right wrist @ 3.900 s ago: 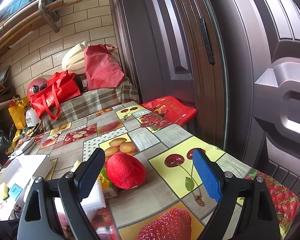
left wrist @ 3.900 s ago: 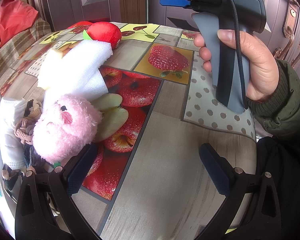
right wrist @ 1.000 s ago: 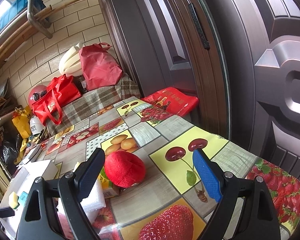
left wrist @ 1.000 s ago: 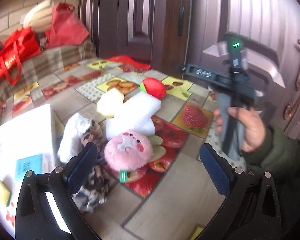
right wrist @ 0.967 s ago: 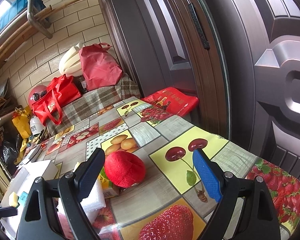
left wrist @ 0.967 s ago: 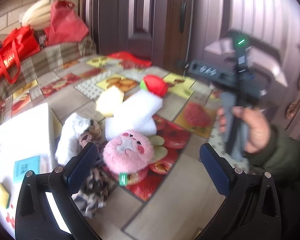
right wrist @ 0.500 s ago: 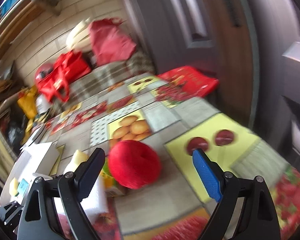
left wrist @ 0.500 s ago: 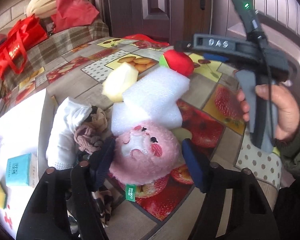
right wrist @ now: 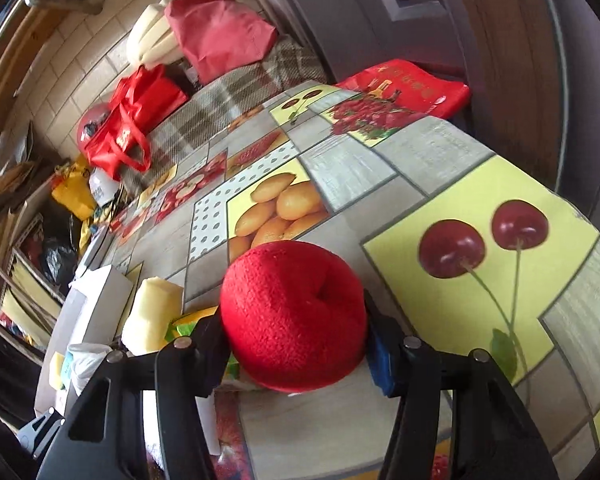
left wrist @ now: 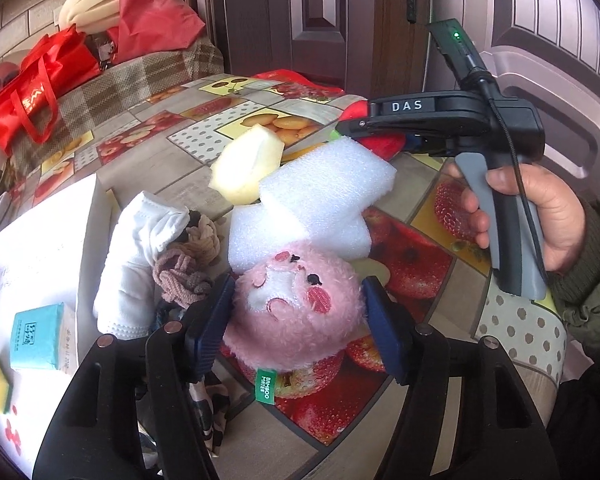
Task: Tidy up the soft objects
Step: 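Grasp the pink plush toy with the left gripper while the right grasps the red ball, then carry the plush toy in the left gripper and red ball in the right over the white tray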
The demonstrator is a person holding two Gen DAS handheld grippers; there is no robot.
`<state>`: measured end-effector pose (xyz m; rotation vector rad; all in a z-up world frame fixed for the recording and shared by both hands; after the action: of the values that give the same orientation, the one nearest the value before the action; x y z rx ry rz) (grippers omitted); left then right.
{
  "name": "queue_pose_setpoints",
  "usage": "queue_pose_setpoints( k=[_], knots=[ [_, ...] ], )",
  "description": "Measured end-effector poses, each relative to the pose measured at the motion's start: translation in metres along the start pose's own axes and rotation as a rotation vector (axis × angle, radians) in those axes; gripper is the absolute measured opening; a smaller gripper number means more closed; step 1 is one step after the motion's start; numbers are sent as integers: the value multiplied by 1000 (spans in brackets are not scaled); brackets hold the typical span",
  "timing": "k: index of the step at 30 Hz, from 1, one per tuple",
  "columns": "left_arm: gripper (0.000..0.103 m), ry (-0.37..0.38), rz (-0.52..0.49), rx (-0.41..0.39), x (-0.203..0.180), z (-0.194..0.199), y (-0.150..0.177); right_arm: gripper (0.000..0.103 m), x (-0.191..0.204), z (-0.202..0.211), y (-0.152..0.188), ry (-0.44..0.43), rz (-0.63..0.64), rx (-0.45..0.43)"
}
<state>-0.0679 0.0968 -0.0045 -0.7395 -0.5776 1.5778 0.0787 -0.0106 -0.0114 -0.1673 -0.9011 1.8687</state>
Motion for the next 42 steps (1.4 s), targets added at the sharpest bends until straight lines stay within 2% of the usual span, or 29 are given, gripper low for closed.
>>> queue_pose_setpoints(
  k=[7, 9, 10, 11, 14, 17, 21, 25, 27, 32, 36, 42],
  knots=[
    [71, -47, 1, 52, 1, -10, 2, 58, -2, 0, -2, -13, -24, 0],
    [70, -36, 6, 55, 1, -10, 3, 58, -2, 0, -2, -14, -26, -1],
    [69, -20, 2, 42, 0, -8, 3, 58, -2, 0, -2, -15, -29, -3],
    [61, -7, -1, 29, -1, -5, 3, 58, -3, 1, -2, -16, -33, -5],
    [54, 5, -9, 1, -2, 0, 3, 58, -8, 5, -2, -25, -60, -24],
    [54, 7, -32, -79, -7, 16, 2, 58, -11, 20, -3, -31, -76, -99],
    [54, 13, -55, -252, -11, 49, 5, 58, 4, 61, 7, -15, -11, -283],
    [54, 1, -40, -361, -8, 71, 8, 58, 25, 102, 21, -13, 64, -446],
    [54, -11, -24, -381, -4, 76, 7, 58, 37, 117, 31, -4, 115, -514],
    [54, -29, 3, -405, 2, 83, 6, 58, 58, 132, 44, 20, 217, -613],
    [54, -28, 20, -415, 7, 87, 7, 58, 69, 131, 45, 44, 267, -626],
    [54, -47, 53, -432, 16, 99, 15, 58, 71, 132, 49, 59, 273, -628]
  ],
)
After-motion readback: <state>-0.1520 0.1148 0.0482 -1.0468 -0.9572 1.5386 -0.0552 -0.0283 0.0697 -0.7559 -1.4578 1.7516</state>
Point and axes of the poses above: each gripper's, at about its wrist camera, not at the fingertips, and z roughly against the way its jaws point, x to its left, y to its underside, the point moved 3 cm from there along -z, roughly the way its jaws point, and after that the axes turned 13 degrees about y, right-handed, at the moved point
